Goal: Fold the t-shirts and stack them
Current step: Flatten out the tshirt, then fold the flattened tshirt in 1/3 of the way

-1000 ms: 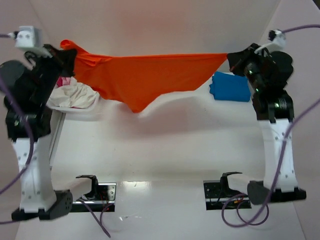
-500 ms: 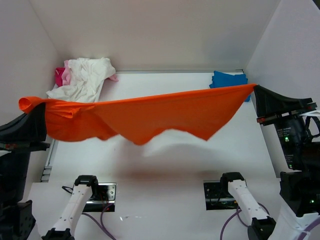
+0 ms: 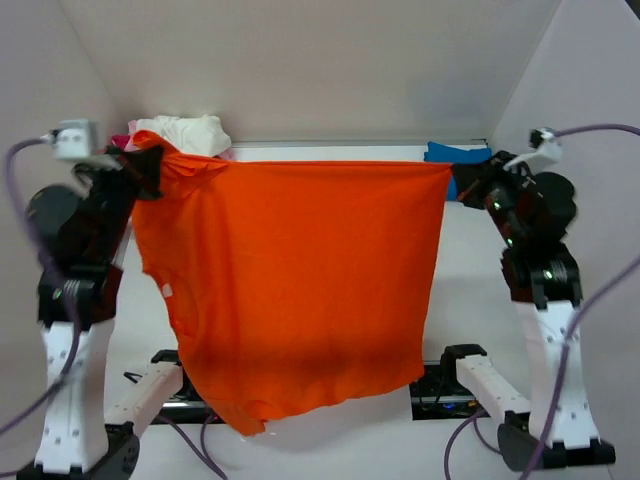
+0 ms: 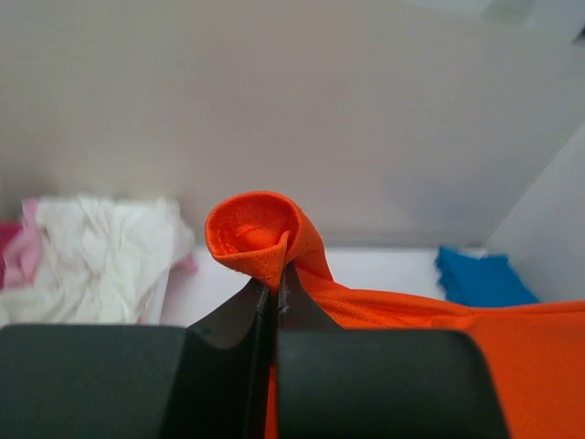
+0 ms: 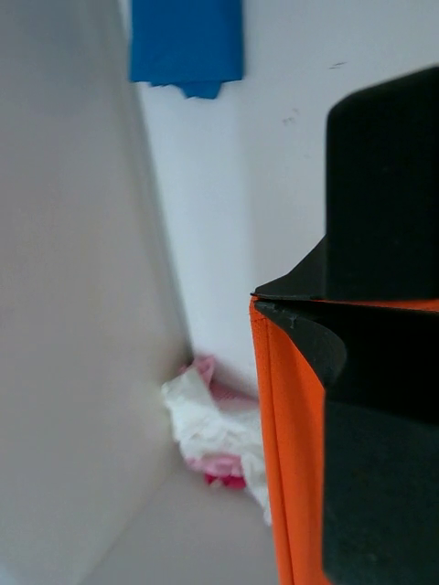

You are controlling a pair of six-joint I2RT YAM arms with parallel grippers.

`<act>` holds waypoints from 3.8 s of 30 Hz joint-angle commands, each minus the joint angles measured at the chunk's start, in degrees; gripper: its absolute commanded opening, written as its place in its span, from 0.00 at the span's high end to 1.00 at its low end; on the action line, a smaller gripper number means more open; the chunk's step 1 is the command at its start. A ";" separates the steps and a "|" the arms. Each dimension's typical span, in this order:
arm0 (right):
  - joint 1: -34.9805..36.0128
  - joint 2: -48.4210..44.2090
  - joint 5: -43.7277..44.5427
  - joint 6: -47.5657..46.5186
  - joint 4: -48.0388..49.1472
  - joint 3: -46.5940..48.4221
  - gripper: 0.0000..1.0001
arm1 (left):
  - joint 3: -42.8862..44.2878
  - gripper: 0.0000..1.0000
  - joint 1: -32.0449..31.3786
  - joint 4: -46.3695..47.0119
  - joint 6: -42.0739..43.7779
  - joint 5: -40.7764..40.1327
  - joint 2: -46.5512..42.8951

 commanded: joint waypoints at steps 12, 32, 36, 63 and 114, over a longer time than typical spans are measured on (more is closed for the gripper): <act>-1.50 24.01 5.78 2.80 19.04 -13.72 1.00 | -18.51 1.00 0.24 16.49 -1.22 -0.26 19.27; -1.50 62.36 9.24 3.02 20.17 14.44 1.00 | 13.30 1.00 0.24 16.90 0.28 0.75 63.93; -1.50 69.21 9.24 2.40 18.78 24.03 1.00 | 23.72 1.00 0.24 15.54 0.98 0.75 70.75; -3.87 76.79 10.22 -1.11 14.21 34.98 1.00 | 46.30 1.00 -1.95 4.55 3.97 -1.53 85.26; -4.40 66.15 2.74 2.31 20.68 2.41 1.00 | -12.04 1.00 -6.70 4.37 -2.09 3.07 50.68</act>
